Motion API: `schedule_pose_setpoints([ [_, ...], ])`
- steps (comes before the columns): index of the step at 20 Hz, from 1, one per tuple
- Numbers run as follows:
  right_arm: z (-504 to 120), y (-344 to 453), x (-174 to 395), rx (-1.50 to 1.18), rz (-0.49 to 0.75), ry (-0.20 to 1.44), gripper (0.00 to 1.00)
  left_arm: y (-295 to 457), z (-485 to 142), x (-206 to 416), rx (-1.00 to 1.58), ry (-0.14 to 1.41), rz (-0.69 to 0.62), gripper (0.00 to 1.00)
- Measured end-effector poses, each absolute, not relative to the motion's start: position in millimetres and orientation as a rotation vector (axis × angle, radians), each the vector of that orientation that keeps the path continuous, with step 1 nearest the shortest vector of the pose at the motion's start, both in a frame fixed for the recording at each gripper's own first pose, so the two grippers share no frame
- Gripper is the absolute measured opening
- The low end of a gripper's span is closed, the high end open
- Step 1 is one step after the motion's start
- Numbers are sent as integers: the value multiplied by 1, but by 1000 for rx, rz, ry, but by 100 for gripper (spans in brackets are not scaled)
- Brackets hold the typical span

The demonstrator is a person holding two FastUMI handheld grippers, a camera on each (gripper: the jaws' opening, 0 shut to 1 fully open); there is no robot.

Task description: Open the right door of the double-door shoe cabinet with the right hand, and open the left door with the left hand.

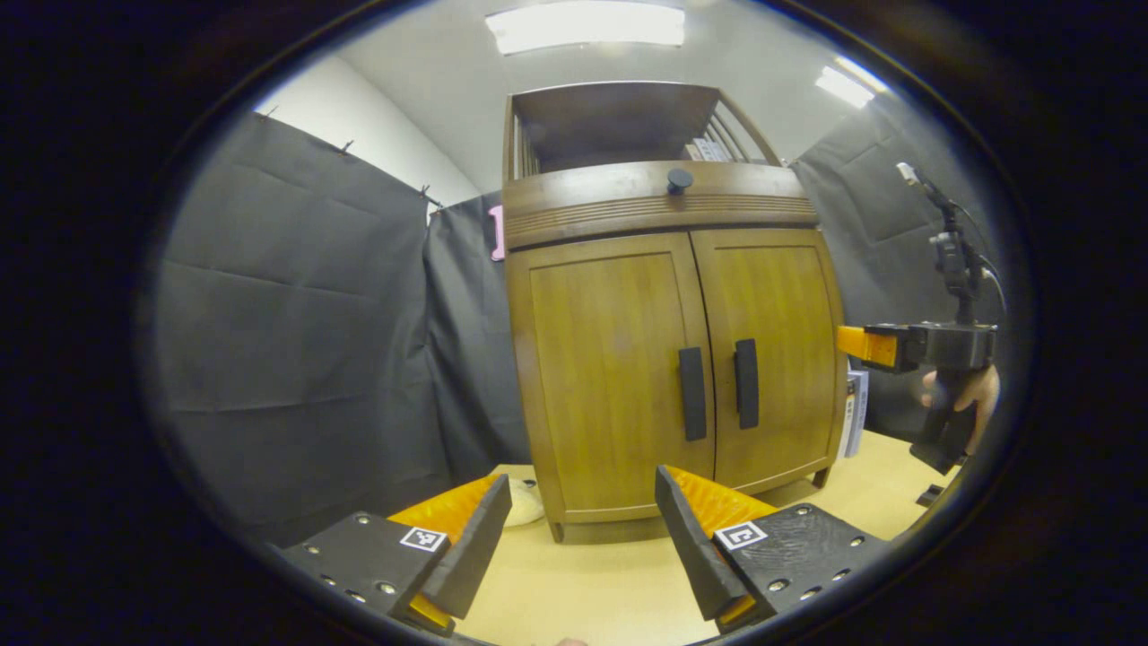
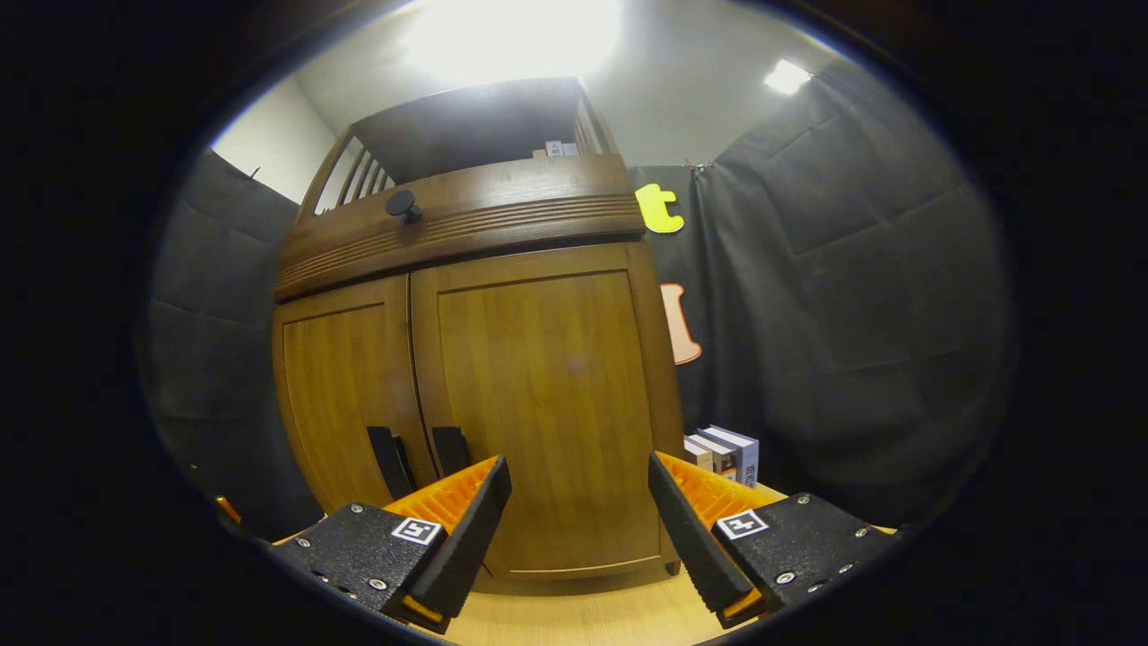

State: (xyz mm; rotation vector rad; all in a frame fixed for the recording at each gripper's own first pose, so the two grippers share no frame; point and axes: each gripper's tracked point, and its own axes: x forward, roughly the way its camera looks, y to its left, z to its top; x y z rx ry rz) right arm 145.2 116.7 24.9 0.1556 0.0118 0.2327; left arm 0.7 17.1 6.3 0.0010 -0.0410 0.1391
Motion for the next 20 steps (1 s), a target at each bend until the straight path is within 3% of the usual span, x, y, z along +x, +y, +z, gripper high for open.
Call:
schedule_pose_setpoints([
  [13,8,229,191,119,393,41,91,29,13,-8,17,-12,297,98],
  [17,-9,248,207,106,405,75,82,32,10,-11,21,-4,342,98],
  [18,-15,248,209,106,401,85,74,33,11,-11,20,2,348,92],
  [20,-26,255,220,112,406,124,65,34,11,-13,19,8,356,92],
])
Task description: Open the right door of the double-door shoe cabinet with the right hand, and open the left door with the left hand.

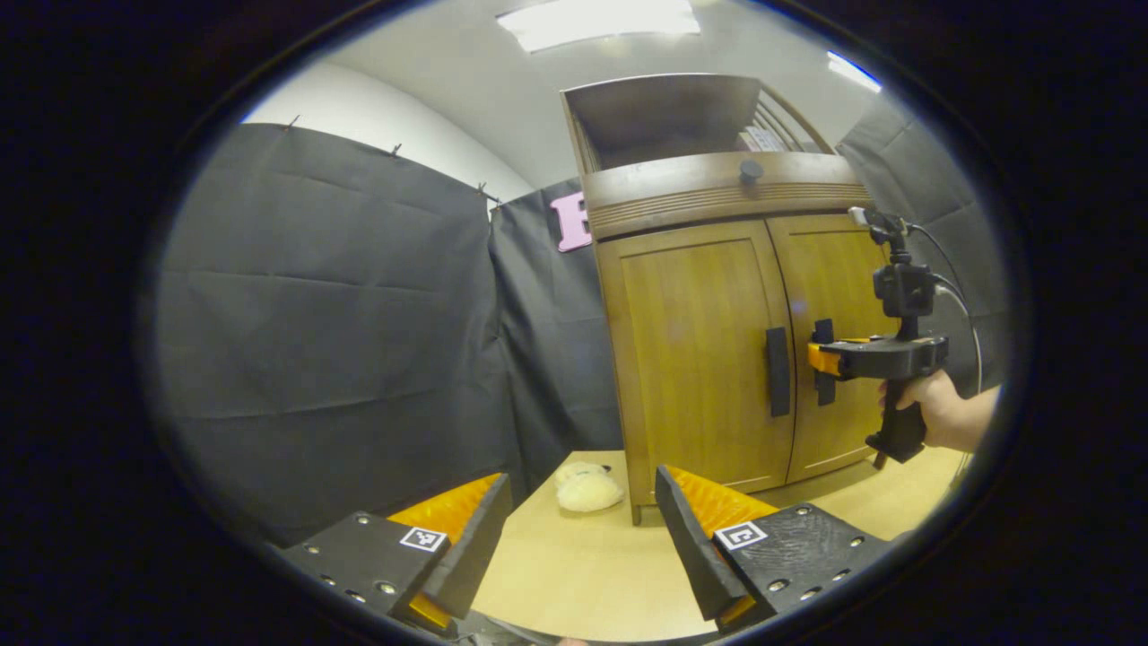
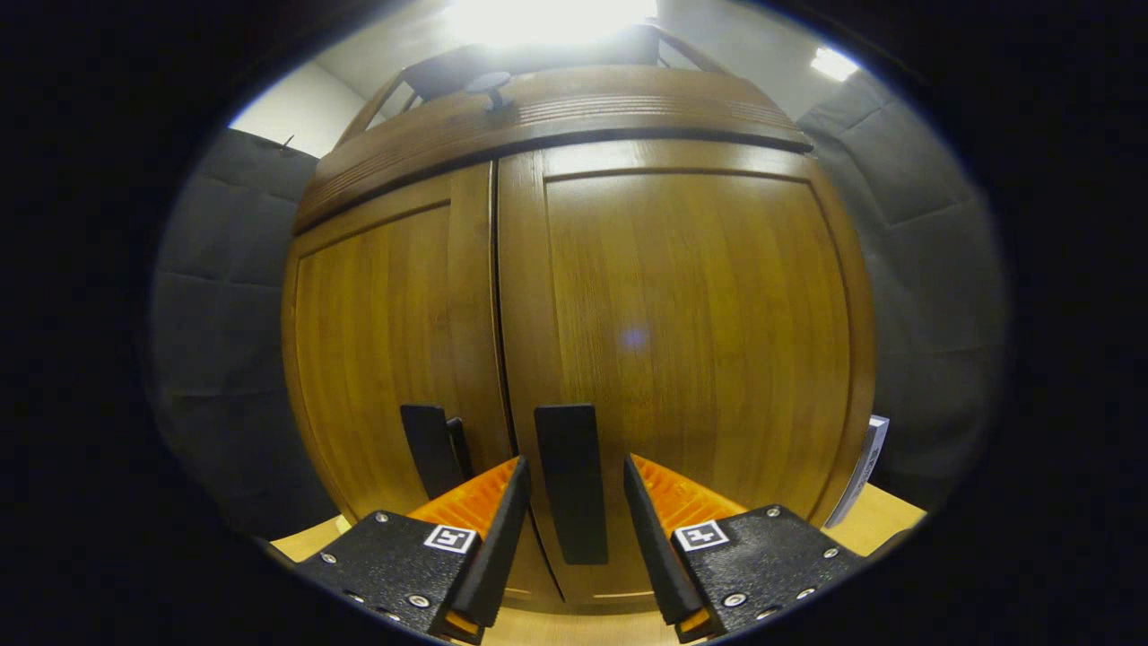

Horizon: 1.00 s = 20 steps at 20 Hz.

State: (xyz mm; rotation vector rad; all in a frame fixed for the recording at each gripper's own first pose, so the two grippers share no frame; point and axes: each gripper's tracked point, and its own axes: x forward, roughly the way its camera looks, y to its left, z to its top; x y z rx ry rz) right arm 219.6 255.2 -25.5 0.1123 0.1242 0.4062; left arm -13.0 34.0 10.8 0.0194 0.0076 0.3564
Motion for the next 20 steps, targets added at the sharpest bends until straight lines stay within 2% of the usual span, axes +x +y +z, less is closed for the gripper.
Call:
schedule_pose_setpoints([
  [1,-30,256,224,108,399,138,64,35,11,-13,19,11,359,92],
  [2,-35,255,226,102,393,152,55,34,11,-14,17,14,361,92],
  [3,-39,259,225,110,403,171,53,34,10,-14,16,20,360,92],
  [5,-40,259,227,117,393,179,38,33,9,-13,13,25,350,92],
  [8,-39,257,221,109,383,189,27,31,6,-10,4,30,327,92],
  [20,-30,206,143,98,437,173,23,23,12,2,-5,-63,189,92],
])
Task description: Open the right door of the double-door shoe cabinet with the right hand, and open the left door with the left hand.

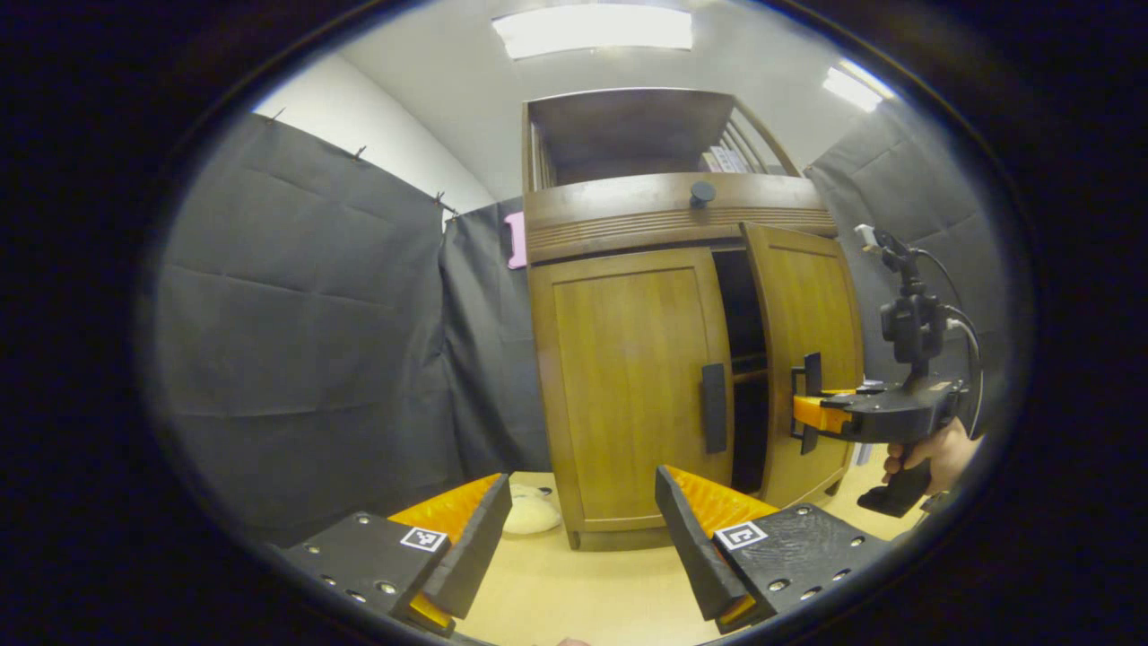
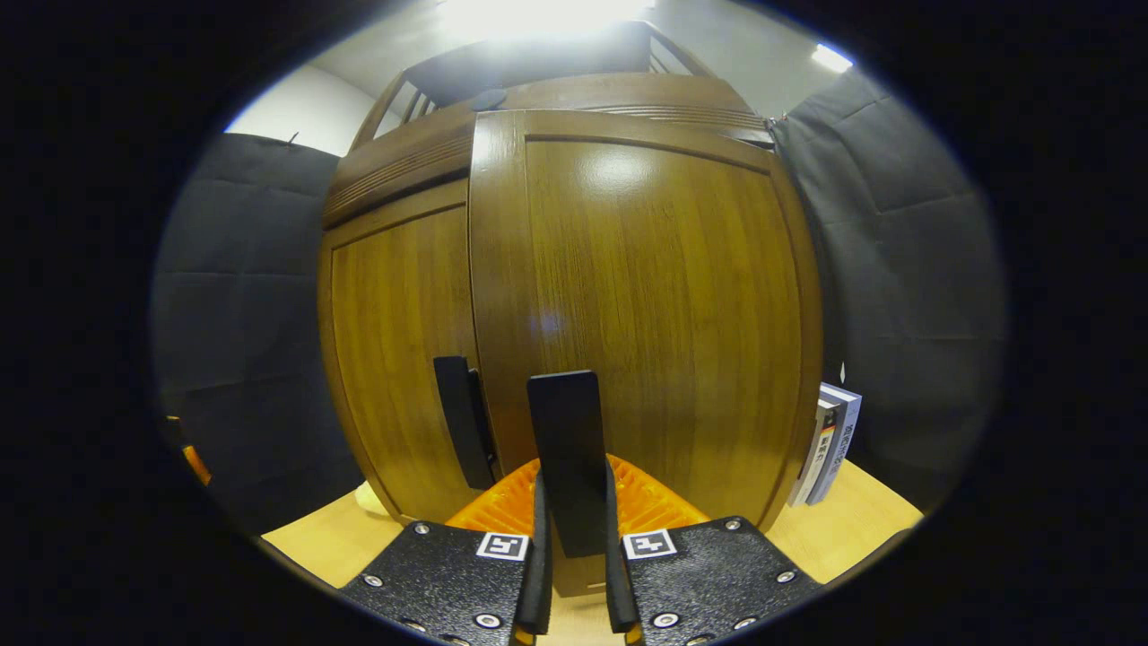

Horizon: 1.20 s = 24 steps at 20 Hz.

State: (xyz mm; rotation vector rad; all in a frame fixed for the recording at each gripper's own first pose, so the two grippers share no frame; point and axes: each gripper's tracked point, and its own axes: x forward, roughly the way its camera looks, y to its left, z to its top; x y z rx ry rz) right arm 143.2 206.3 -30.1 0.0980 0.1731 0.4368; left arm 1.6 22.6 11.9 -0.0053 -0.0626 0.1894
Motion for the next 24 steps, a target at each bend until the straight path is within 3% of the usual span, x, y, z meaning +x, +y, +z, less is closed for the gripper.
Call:
schedule_pose_setpoints([
  [2,-29,195,133,104,438,175,23,20,11,3,-7,-58,172,92],
  [3,-27,189,129,104,435,175,23,19,11,4,-11,-56,162,98],
  [13,-25,132,92,117,393,178,22,15,13,9,-12,-71,94,98],
  [14,-25,125,89,120,383,178,22,15,13,9,-10,-71,91,92],
  [20,-24,82,76,141,323,186,21,11,11,12,-20,-72,62,92],
  [21,-23,75,75,143,313,186,20,11,11,12,-24,-72,57,98],
  [22,-24,66,72,146,301,185,18,10,11,12,-27,-70,52,92],
  [24,-25,49,72,145,270,186,18,9,10,13,-29,-72,40,92],
])
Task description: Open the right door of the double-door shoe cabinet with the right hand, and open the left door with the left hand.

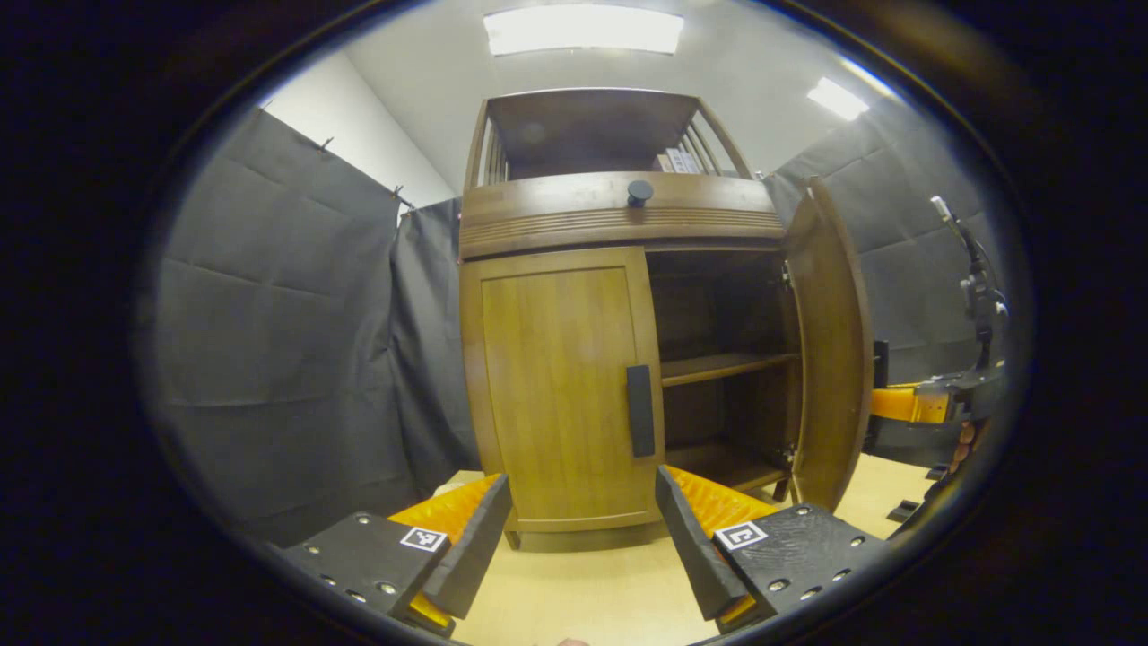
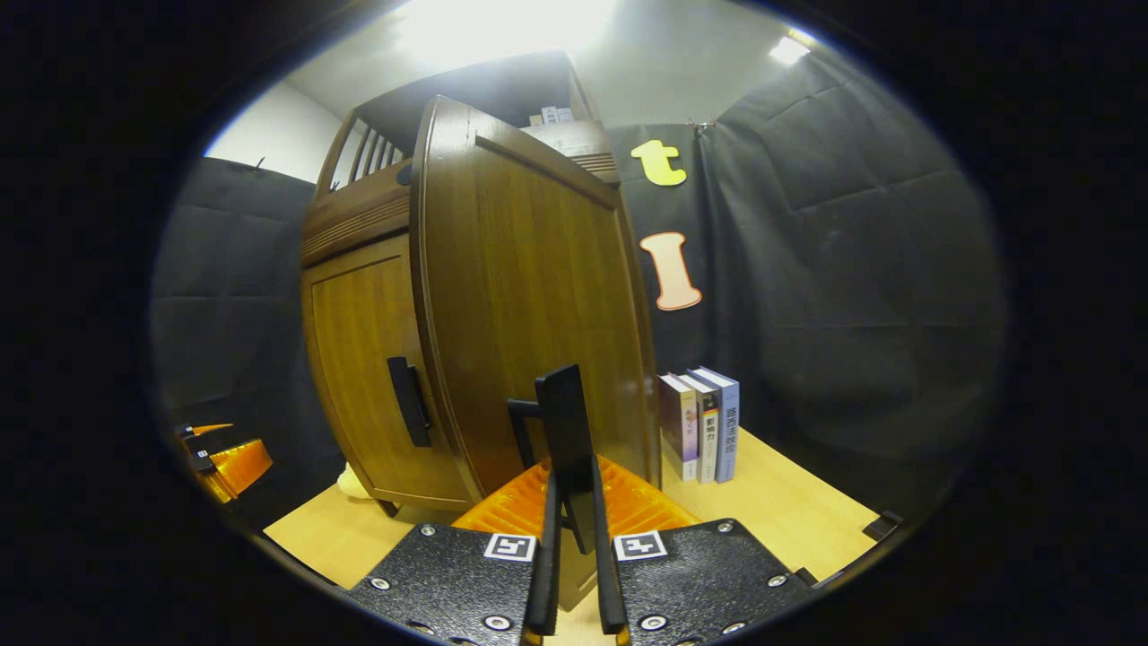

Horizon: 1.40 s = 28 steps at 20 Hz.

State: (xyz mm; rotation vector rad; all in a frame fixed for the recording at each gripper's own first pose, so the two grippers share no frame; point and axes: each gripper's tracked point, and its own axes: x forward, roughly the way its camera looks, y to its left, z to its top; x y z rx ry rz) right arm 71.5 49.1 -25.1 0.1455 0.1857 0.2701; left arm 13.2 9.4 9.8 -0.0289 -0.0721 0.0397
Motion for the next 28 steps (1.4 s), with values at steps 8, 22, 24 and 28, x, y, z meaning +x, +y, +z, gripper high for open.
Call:
schedule_pose_setpoints([
  [8,-32,-27,77,178,123,200,11,6,9,17,-24,-58,-2,92],
  [22,-9,-93,55,168,43,166,15,-8,15,25,-9,-49,-80,92],
  [24,0,-82,46,142,72,136,27,-8,17,32,-10,-60,-85,92],
  [28,6,-82,27,76,73,101,93,-8,20,40,-12,-75,-76,99],
])
